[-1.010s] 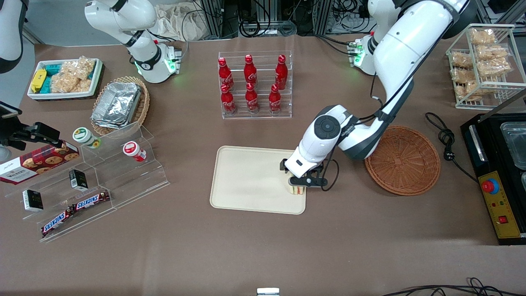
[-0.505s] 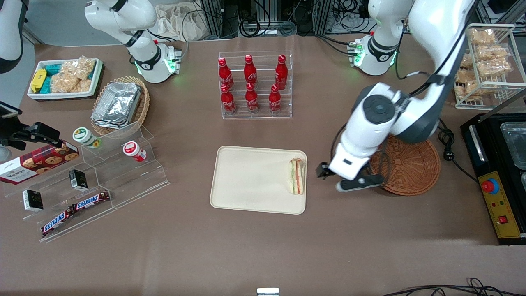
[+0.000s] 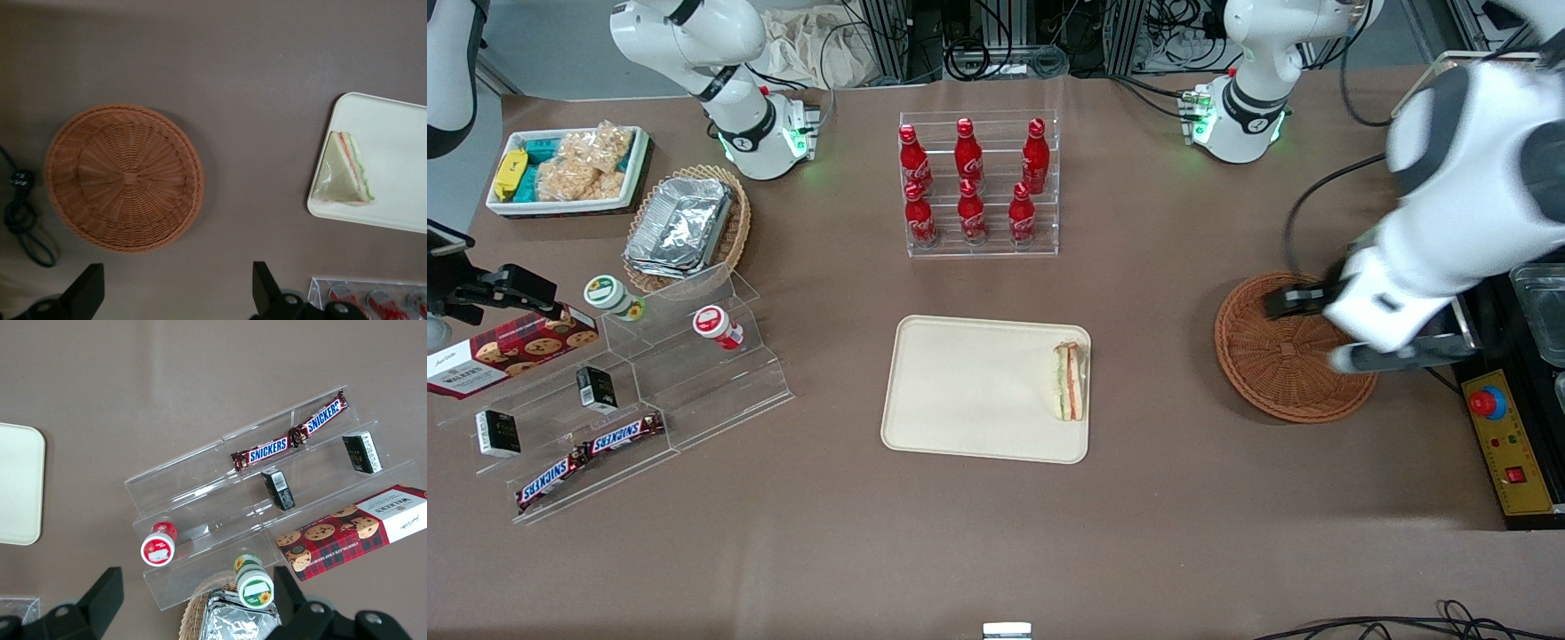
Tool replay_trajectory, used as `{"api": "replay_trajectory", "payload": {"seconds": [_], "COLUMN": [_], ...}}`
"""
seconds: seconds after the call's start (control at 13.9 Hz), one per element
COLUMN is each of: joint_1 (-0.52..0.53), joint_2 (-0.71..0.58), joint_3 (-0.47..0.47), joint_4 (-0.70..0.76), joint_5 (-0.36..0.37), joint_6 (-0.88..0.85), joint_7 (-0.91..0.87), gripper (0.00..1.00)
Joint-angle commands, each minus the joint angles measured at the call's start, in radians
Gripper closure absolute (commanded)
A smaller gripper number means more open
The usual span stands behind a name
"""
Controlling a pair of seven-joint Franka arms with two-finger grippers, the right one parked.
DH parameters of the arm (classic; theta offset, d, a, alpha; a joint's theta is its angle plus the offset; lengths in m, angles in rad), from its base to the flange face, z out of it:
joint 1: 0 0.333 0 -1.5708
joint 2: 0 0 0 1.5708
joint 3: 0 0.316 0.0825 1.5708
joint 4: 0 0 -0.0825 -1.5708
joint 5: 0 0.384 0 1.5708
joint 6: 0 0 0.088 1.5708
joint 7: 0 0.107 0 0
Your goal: Place sandwich from basket to tray
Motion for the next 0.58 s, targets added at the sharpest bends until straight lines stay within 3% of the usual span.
{"api": "replay_trajectory", "payload": {"seconds": [0.0,0.51], "joint_1": [-0.086,-0.124], "joint_2": [-0.125,-0.12], "joint_3": [0.173,0.195], "joint_4": [-0.048,-0.003], "joint_5": [-0.039,0.007], "joint_6": [-0.05,-0.082], "joint_7": [0.126,0.114], "gripper": [0.0,0.0]}}
